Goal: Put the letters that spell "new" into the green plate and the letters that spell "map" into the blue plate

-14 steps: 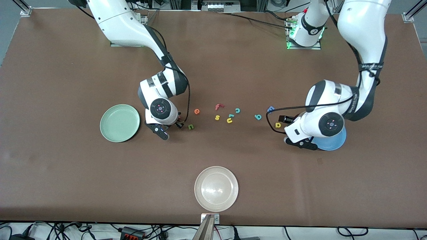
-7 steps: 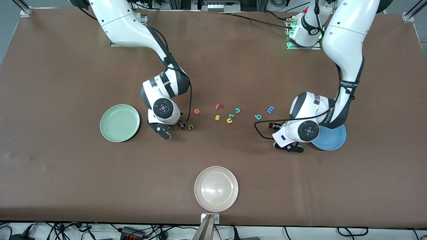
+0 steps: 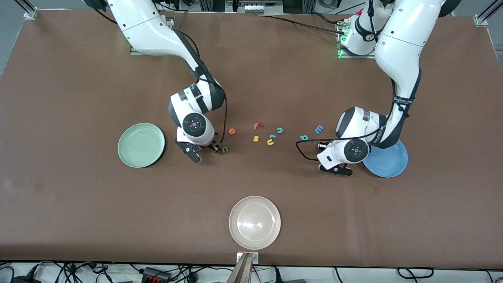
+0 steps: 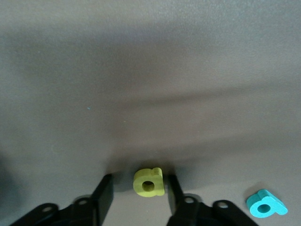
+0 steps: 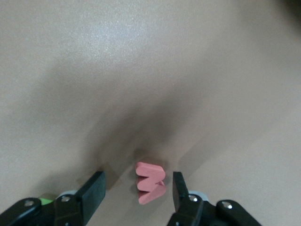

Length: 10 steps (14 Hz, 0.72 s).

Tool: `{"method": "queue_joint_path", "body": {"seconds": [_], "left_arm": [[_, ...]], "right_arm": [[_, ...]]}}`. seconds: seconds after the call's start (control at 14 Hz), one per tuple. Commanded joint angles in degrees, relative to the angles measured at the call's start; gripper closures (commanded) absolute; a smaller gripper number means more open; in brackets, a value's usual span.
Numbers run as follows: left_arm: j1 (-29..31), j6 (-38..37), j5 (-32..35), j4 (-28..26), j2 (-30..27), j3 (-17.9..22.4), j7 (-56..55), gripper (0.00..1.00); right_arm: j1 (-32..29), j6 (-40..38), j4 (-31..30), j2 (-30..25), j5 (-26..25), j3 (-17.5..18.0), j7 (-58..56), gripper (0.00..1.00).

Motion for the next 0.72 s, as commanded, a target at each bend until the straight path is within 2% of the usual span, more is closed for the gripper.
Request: {"method": "queue_joint_path", "body": {"seconds": [0.0, 0.14, 0.21, 0.5, 0.64], "left_arm": [[-0.61, 1.06, 1.22, -0.93, 0.06, 0.24, -0.76, 0.68], [-0.53, 0.8, 1.13, -0.31, -0.2, 0.24, -0.32, 0.86], [0.0, 0.28, 1.13, -0.13, -0.55, 0.24, -0.23, 0.89], [0.35, -7.89, 1.3, 0.91, -6.44, 1.37, -0.05, 0.89], [1.84, -9.92, 6.46, 1.54, -7.23, 2.78, 1.69, 0.89]], "right_arm": [[0.38, 1.02, -1.99, -1.0, 0.77, -0.21, 0.79, 0.4], [-0.06, 0.84, -1.99, -1.09, 0.68, -0.21, -0.43, 0.54], [-0.06, 0.67, -2.08, -1.35, 0.68, -0.21, -1.22, 0.62], [0.12, 0.67, -2.61, -1.79, 0.33, -0.21, -3.59, 0.72], [-0.15, 0.06, -2.7, -2.23, 0.33, -0.21, -4.74, 0.77]]}}
